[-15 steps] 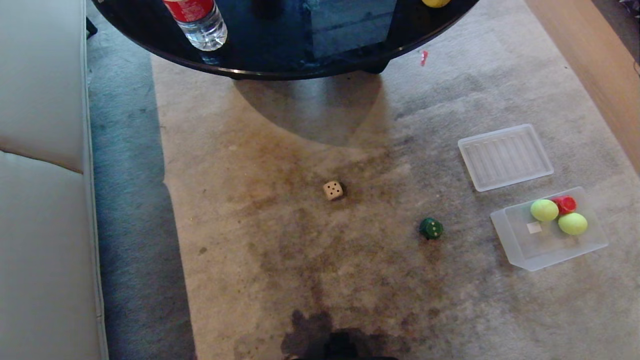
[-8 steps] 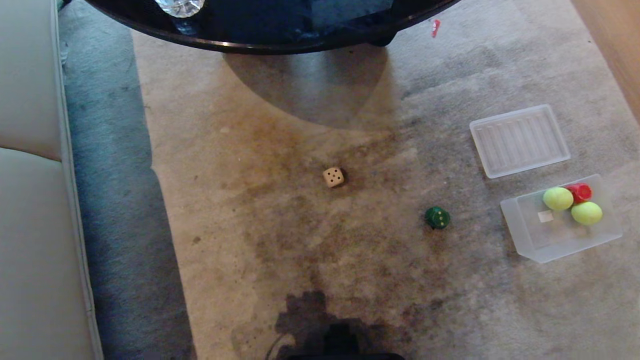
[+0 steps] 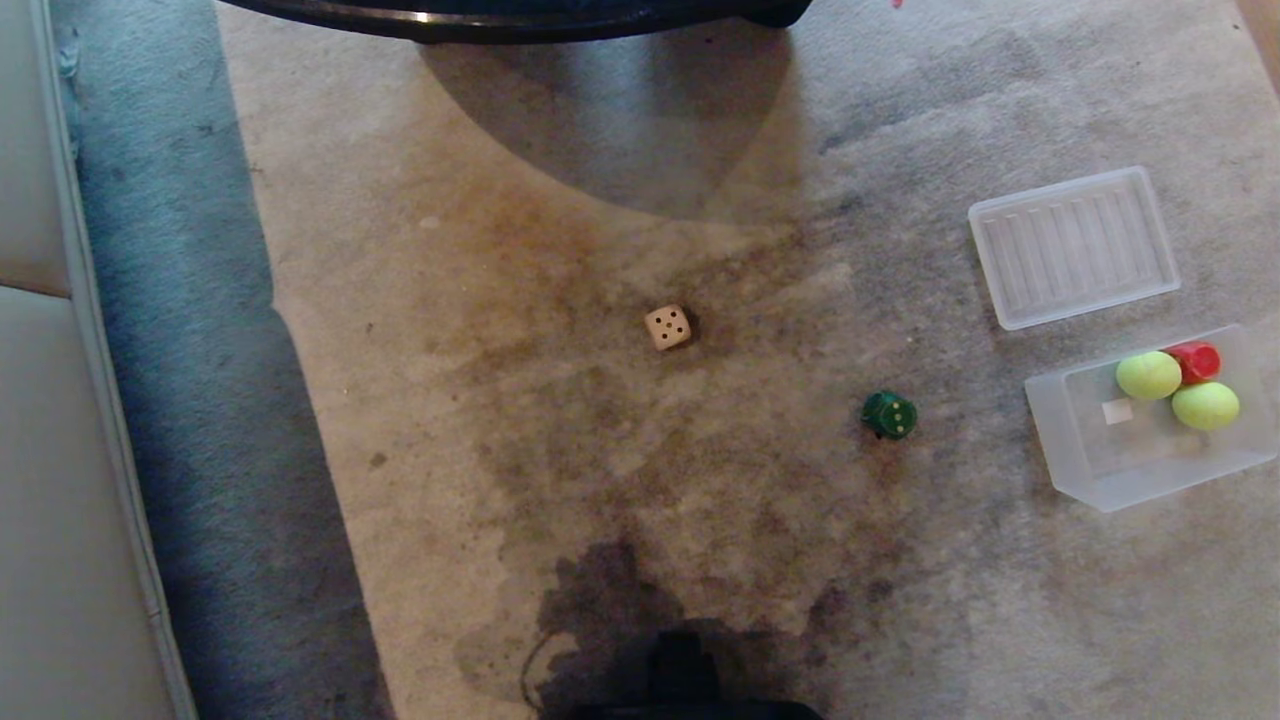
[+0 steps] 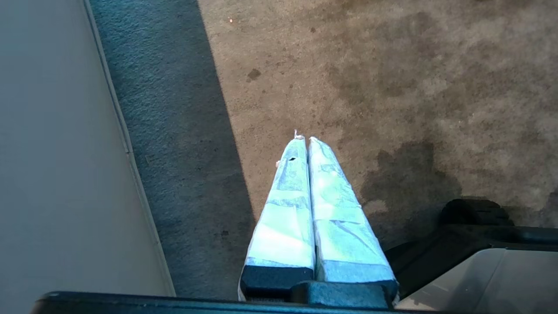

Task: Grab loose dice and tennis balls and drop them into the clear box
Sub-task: Find toys out of the box, then pick up toys out of the box

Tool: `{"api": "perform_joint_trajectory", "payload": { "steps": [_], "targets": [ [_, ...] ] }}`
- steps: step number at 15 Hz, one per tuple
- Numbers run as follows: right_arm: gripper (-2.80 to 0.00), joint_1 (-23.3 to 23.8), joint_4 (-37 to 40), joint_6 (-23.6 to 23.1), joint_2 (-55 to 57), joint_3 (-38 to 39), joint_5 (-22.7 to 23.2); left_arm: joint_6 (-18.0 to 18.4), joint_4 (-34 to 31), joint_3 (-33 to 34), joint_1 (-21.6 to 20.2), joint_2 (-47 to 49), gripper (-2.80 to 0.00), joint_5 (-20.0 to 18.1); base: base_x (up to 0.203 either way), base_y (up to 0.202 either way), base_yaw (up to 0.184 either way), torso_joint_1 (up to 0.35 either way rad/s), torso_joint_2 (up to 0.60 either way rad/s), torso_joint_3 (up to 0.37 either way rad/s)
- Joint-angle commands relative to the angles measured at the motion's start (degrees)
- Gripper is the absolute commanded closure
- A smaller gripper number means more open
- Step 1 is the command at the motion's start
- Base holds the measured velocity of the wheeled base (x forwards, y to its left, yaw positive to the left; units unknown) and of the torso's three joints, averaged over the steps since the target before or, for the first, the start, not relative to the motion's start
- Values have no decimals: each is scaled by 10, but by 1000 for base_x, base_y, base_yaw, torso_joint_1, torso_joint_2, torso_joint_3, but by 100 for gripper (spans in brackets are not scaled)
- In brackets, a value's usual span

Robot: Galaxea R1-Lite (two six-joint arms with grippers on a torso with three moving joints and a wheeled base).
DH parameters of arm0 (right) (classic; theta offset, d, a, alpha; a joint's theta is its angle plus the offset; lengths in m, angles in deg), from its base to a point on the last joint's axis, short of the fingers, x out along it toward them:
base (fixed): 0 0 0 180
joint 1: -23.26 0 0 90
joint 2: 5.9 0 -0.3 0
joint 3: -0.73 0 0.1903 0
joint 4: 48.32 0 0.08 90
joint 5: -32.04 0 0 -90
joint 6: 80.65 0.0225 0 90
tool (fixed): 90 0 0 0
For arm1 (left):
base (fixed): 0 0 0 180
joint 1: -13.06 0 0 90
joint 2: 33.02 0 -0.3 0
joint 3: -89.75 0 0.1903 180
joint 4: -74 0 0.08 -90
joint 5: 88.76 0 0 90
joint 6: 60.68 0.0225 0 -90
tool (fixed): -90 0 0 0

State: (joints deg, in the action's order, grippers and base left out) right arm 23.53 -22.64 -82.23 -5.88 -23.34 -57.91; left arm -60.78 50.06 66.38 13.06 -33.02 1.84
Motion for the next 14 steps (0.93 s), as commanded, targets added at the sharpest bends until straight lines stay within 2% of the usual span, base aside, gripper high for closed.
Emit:
{"api": "perform_joint_trajectory", "payload": {
  "steps": [1,3,5,7,9,11,14],
  "targets": [
    [0,0,5,-1,-1,-2,0,0,0,1,0,0,0,-1,0,0,0,5,-4,-40],
    [0,0,21,0,4,-38,0,0,0,0,0,0,0,-1,0,0,0,0,0,0],
    [0,0,75,0,21,-82,2,0,0,0,0,0,0,-1,0,0,0,0,0,0],
    [0,0,142,1,87,-180,12,0,0,0,0,0,0,-1,0,0,0,0,0,0],
    [0,0,173,2,181,-241,19,0,0,0,0,0,0,-1,0,0,0,0,0,0],
    [0,0,168,4,283,-270,22,0,0,0,0,0,0,-1,0,0,0,0,0,0],
    [0,0,78,12,459,-282,25,0,0,0,0,0,0,-1,0,0,0,0,0,0]
  ]
}}
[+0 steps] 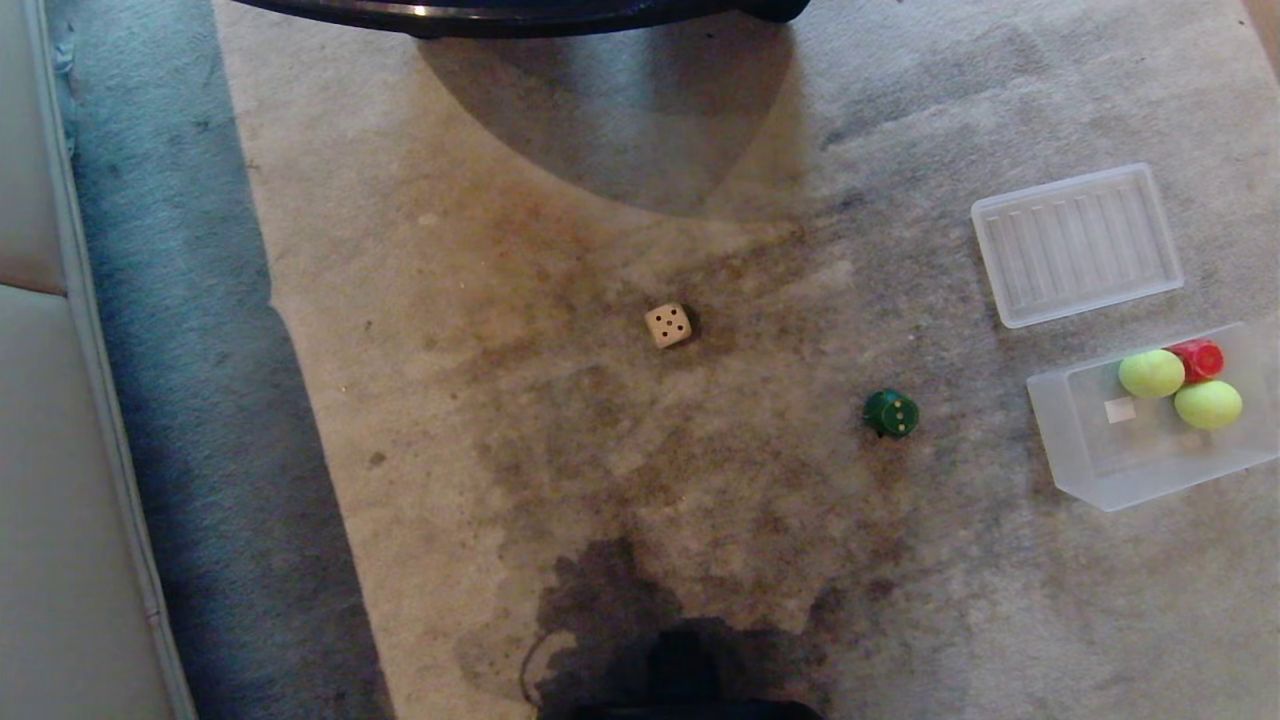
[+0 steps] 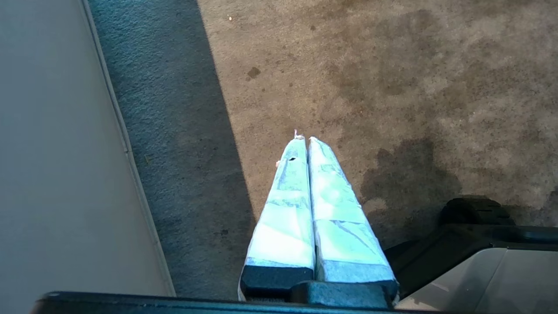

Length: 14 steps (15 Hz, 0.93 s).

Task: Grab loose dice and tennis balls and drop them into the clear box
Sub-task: Pick up toys out of the box

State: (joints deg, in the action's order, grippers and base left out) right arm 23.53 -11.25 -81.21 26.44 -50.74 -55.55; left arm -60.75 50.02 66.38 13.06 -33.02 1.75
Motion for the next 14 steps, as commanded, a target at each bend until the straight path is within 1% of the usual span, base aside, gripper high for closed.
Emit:
{"api": "perform_joint_trajectory", "payload": {
  "steps": [1,3,5,7,8,10,12,14],
  "targets": [
    [0,-1,-81,6,201,-11,1,0,0,1,0,0,0,1,0,0,0,0,0,0],
    [0,-7,-167,15,313,-15,0,0,0,0,0,0,0,1,0,0,0,0,0,0],
    [0,-14,-244,26,375,-20,1,0,0,0,0,0,0,0,0,0,0,0,0,0],
    [0,-17,-288,35,440,-23,3,0,0,0,0,0,0,0,0,0,0,0,0,0],
    [0,-21,-329,42,485,-22,9,0,0,0,0,0,0,0,0,0,0,0,0,0],
    [0,-27,-430,51,577,-19,38,0,0,1,0,0,0,1,0,0,0,0,0,0],
    [0,-33,-515,55,634,-18,73,0,0,1,0,0,0,0,0,0,0,0,0,0],
    [0,-39,-542,50,677,-19,103,0,0,1,0,0,0,0,0,0,0,0,0,0]
  ]
}}
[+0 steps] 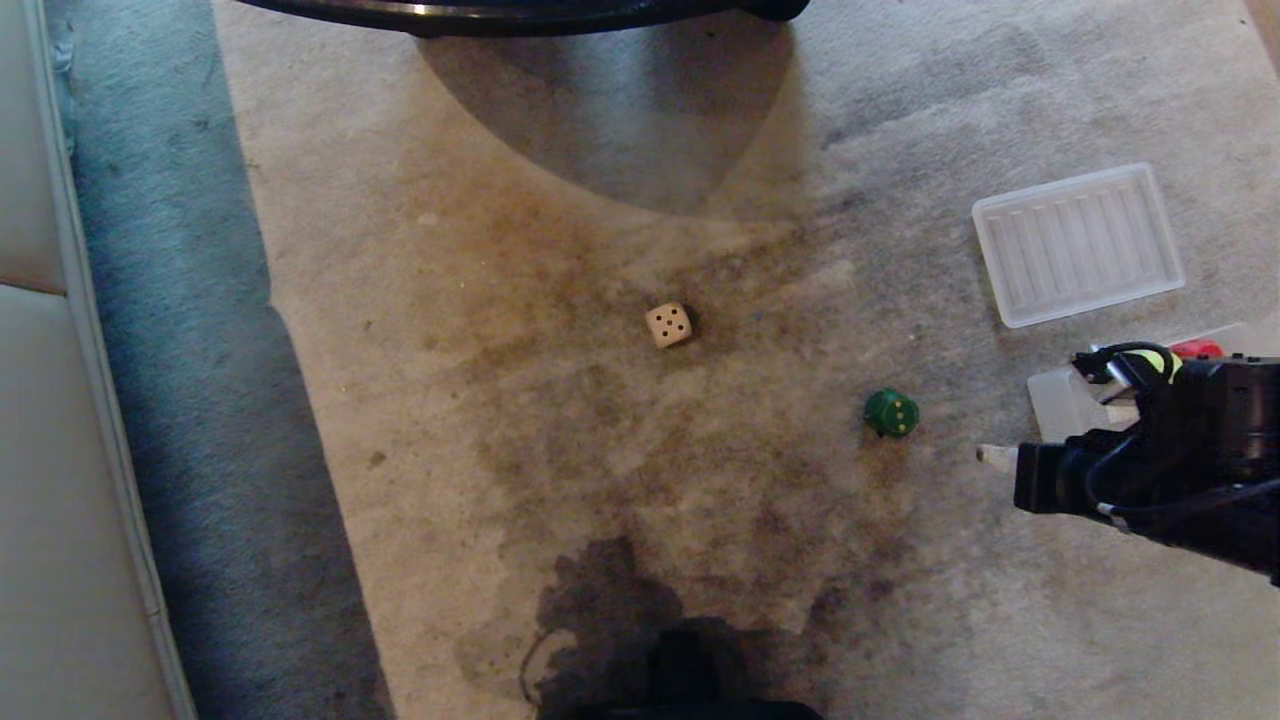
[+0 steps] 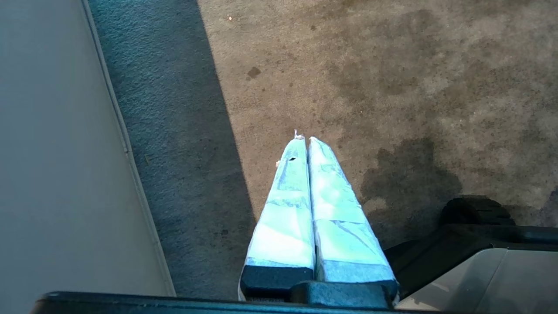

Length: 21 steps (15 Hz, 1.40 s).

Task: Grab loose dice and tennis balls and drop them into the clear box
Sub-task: Pick up toys out of the box

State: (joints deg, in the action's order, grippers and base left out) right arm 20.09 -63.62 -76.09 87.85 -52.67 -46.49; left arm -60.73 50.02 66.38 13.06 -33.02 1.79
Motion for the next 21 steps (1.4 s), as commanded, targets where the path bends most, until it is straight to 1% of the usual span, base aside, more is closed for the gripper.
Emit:
{"api": "perform_joint_trajectory", "payload": {
  "steps": [1,2,4,7,8,11,13,15,17,18,21],
  "targets": [
    [-280,-6,-29,-21,78,0,15,0,0,0,0,0,0,1,0,0,0,0,0,0],
    [-280,-8,-42,-52,107,2,14,0,0,0,0,0,0,0,0,0,0,0,0,0],
    [-280,-9,-64,-133,148,3,10,0,0,1,0,0,0,1,0,0,0,0,0,0],
    [-280,5,-62,-233,155,10,10,0,0,0,0,0,0,0,0,0,0,0,0,0],
    [-280,13,-66,-275,170,15,11,0,0,1,0,0,0,0,0,0,0,0,0,0],
    [-280,26,-75,-311,193,9,18,0,0,0,0,0,0,0,0,0,0,0,0,0],
    [-280,26,-127,-325,221,-4,25,0,0,0,0,0,0,0,0,0,0,0,0,0],
    [-280,26,-161,-330,239,-13,42,0,0,1,0,0,0,0,0,0,0,0,0,0],
    [-280,27,-196,-345,265,-24,76,0,0,0,0,0,0,0,0,0,0,0,0,0],
    [-280,28,-217,-360,276,-34,102,0,0,0,0,0,0,0,0,0,0,0,0,0],
    [-280,36,-249,-452,304,-74,137,0,0,0,0,0,0,0,0,0,0,0,0,0]
  ]
}}
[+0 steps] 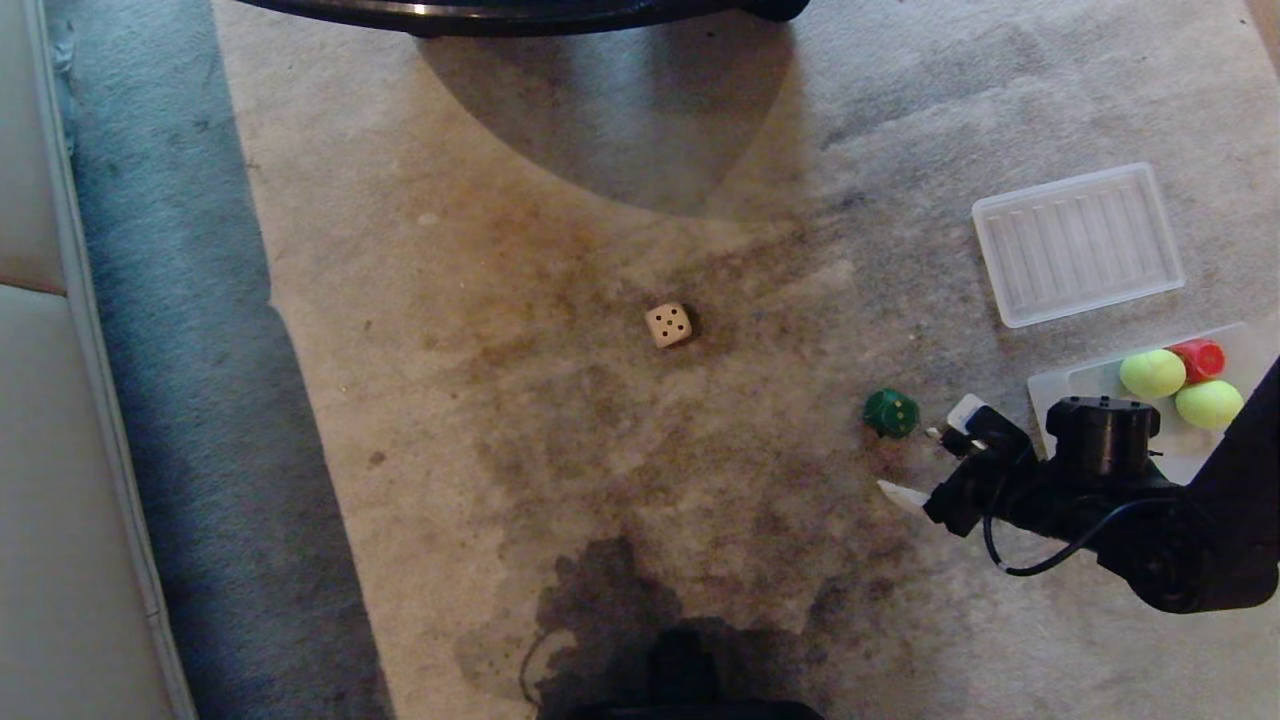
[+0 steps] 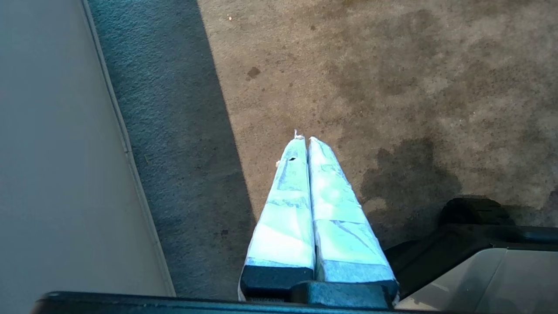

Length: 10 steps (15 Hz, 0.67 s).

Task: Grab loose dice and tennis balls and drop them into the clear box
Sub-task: Pick up toys out of the box

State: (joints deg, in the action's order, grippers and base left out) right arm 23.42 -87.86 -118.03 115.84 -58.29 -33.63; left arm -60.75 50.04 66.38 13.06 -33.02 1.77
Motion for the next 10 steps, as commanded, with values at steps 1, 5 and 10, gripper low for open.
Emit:
{"api": "perform_joint_trajectory", "payload": {
  "steps": [1,5,10],
  "targets": [
    [-280,5,-5,-39,23,-23,16,0,0,0,0,0,0,0,0,0,0,0,0,0],
    [-280,28,2,-63,9,-42,39,0,0,1,0,0,0,0,0,0,0,0,0,0],
    [-280,34,-6,-64,35,-86,55,0,0,1,0,0,0,0,0,0,0,0,0,0]
  ]
}}
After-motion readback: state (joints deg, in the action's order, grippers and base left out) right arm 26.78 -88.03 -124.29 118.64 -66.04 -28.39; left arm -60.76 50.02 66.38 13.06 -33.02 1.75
